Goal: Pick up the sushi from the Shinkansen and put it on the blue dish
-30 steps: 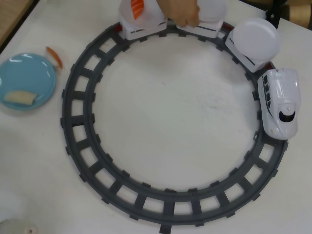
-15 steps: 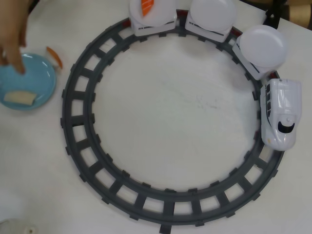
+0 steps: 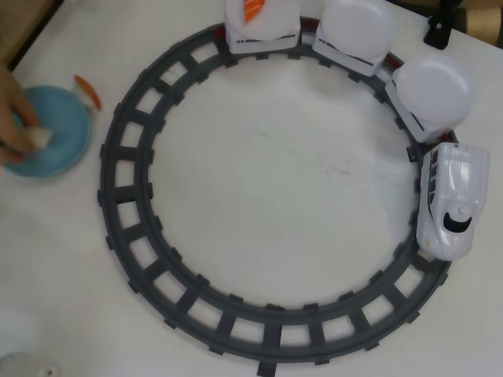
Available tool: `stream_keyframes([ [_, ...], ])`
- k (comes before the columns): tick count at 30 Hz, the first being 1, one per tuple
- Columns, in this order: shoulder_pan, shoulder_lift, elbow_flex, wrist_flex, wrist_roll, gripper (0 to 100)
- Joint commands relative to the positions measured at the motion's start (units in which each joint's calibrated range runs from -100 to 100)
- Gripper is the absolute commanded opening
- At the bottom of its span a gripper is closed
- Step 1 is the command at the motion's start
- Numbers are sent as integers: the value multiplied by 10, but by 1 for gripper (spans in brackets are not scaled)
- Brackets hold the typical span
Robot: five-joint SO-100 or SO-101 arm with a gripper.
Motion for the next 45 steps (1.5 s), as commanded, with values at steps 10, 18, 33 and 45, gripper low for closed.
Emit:
stream_keyframes([
  [10, 0, -9, -1, -8, -4, 20],
  [18, 0, -9, -1, -8, -4, 20],
  [33, 0, -11, -3, -2, -4, 20],
  [45, 0, -9, -6, 12, -4, 20],
])
